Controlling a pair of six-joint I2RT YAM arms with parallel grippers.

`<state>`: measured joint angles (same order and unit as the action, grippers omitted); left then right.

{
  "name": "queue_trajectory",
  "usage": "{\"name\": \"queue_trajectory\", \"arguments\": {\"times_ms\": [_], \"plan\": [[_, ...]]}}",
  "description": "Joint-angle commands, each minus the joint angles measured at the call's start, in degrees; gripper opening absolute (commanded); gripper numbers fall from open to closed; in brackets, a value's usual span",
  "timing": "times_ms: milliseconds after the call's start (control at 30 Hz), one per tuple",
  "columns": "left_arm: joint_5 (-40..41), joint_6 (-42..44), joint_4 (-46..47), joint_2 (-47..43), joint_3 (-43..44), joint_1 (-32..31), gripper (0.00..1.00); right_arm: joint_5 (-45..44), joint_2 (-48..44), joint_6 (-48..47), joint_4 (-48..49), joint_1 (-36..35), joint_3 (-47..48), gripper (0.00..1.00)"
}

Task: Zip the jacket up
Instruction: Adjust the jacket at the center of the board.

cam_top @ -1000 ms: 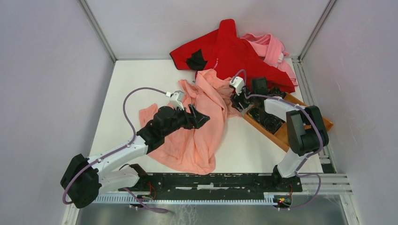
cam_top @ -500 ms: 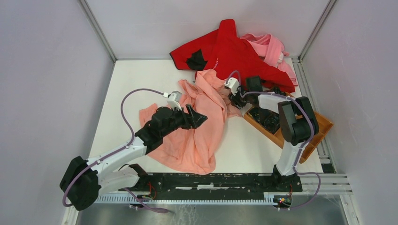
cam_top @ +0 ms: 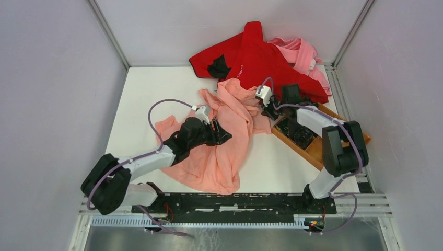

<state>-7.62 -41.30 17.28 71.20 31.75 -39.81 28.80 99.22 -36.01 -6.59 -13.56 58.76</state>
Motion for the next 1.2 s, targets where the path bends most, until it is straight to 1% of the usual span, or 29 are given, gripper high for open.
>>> {"name": "queue_trajectory", "arguments": {"times_ms": [0, 133, 200, 433, 533, 633, 700, 767, 833, 967, 1067, 1167], "plan": [[-4.87, 0.25, 4.72, 6.07, 4.75, 0.3, 0.57, 6.22, -9.39, -0.24, -4.56, 0.87, -0.16, 0.0], [-6.17, 0.68, 4.24, 12.57, 8.7, 0.35, 0.49, 8.83, -15.68, -0.29, -9.89, 1.27, -0.48, 0.0], [-6.24, 1.64, 2.9, 15.58, 11.16, 0.35, 0.47, 9.5, -19.16, -1.0, -12.44, 1.85, -0.96, 0.0], [-4.08, 4.63, -2.16, 26.2, 20.29, 0.32, 0.47, 11.01, -31.41, -5.44, -22.28, 5.79, -1.12, 0.0], [-3.29, 5.66, -4.41, 31.0, 24.29, 0.34, 0.47, 10.97, -35.84, -7.66, -26.35, 6.34, -1.08, 0.0], [-2.19, 6.61, -6.25, 34.99, 27.73, 0.34, 0.48, 11.36, -38.91, -10.68, -31.09, 6.41, -1.7, 0.0], [-1.6, 7.57, -7.62, 36.13, 29.54, 0.47, 0.49, 11.22, -39.89, -13.88, -35.2, 6.4, -2.34, 0.0], [-1.34, 8.23, -8.87, 35.91, 30.55, 0.78, 0.5, 10.17, -40.55, -17.58, -39.53, 6.38, -3.51, 0.0], [-1.16, 8.7, -10.14, 34.01, 30.06, 1.15, 0.53, 8.59, -41.53, -19.36, -41.61, 6.43, -5.58, 0.0], [-0.48, 10.07, -12.11, 26.93, 26.67, 1.62, 0.59, 6.33, -43.77, -20.22, -40.31, 6.37, -11.58, 0.0], [-0.68, 11.06, -14.21, 21.13, 24.38, 1.92, 0.6, 7.04, -43.56, -20.73, -39.81, 6.38, -14.54, 0.0], [-1.14, 11.5, -15.04, 16.02, 22.61, 2.02, 0.61, 10.13, -42.28, -22.84, -41.22, 6.37, -15.82, 0.0]]}}
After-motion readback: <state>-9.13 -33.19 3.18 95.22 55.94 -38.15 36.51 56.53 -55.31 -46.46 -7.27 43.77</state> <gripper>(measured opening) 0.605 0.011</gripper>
